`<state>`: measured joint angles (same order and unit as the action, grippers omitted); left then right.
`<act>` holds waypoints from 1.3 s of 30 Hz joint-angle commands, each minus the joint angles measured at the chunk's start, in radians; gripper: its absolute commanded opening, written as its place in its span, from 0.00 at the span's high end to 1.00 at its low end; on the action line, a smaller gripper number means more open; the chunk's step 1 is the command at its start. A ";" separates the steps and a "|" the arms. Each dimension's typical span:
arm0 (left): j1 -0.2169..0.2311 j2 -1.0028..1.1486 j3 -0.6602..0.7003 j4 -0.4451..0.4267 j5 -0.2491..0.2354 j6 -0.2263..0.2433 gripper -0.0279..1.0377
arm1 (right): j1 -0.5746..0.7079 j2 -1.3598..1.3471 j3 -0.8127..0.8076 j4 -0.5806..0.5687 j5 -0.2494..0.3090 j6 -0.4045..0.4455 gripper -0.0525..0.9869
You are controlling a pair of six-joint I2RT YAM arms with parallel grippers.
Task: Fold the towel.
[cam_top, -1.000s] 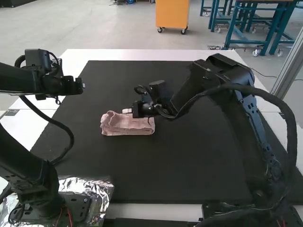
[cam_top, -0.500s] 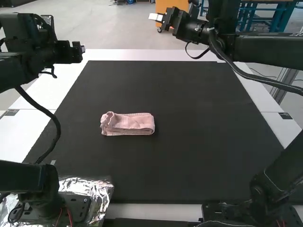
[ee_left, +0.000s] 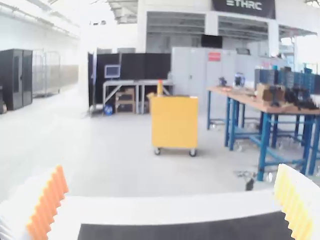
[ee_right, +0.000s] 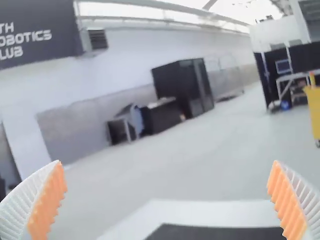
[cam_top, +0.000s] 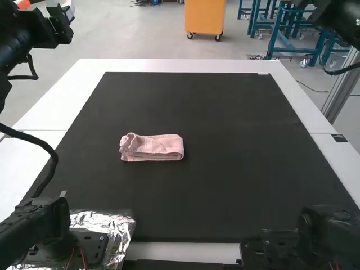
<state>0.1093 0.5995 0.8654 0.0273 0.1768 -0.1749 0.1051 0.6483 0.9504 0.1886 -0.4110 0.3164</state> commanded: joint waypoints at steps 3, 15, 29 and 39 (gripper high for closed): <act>-0.007 -0.164 -0.019 0.002 0.036 -0.063 0.06 | -0.048 -0.299 -0.071 -0.021 -0.040 -0.017 0.06; 0.007 -0.593 -0.134 -0.047 0.029 -0.048 0.06 | -0.061 -0.645 -0.087 -0.267 0.184 -0.143 0.06; 0.041 -0.599 -0.597 0.326 -0.033 0.207 0.06 | -0.047 -0.645 -0.645 0.186 0.331 -0.478 0.06; 0.033 -0.599 -0.864 0.178 -0.088 0.330 0.06 | -0.051 -0.647 -0.950 0.095 0.406 -0.637 0.06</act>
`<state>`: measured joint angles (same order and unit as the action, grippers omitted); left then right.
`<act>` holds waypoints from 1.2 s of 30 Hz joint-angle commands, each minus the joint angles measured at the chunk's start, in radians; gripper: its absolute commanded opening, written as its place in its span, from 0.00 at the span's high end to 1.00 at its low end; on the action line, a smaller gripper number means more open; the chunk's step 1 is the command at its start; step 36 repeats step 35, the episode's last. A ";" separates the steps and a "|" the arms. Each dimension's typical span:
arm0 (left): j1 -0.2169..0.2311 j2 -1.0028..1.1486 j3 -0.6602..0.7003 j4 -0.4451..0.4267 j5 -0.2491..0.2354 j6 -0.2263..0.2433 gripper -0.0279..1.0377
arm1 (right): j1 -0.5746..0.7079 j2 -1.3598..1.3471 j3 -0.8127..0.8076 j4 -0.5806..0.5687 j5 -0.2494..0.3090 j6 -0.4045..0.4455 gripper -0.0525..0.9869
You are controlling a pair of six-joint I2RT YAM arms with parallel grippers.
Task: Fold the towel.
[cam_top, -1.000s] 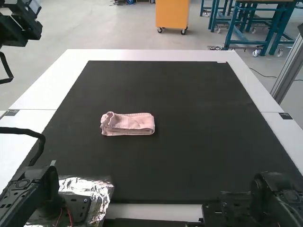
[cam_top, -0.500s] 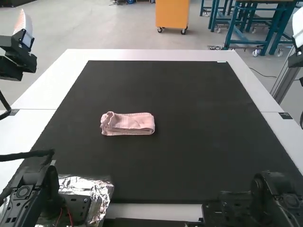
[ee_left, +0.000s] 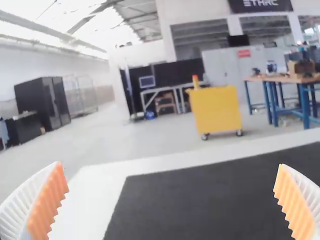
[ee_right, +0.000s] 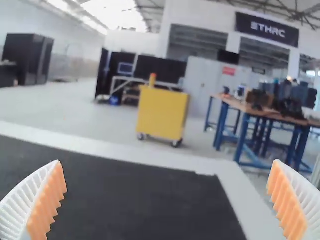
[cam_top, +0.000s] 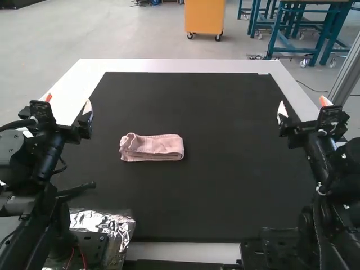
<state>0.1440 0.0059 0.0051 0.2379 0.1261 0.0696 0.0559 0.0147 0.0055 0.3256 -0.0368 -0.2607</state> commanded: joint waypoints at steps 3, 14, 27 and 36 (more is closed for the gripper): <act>-0.003 -0.006 -0.004 -0.098 -0.040 0.041 0.06 | 0.002 -0.013 -0.007 -0.160 0.034 0.023 0.06; 0.000 -0.006 -0.005 -0.250 -0.026 -0.185 0.06 | -0.001 -0.013 -0.007 -0.323 0.035 0.089 0.06; -0.001 -0.006 -0.005 -0.250 -0.026 -0.183 0.06 | -0.001 -0.013 -0.007 -0.323 0.035 0.089 0.06; -0.003 -0.006 -0.005 -0.250 -0.026 -0.183 0.06 | -0.001 -0.015 -0.007 -0.323 0.035 0.089 0.06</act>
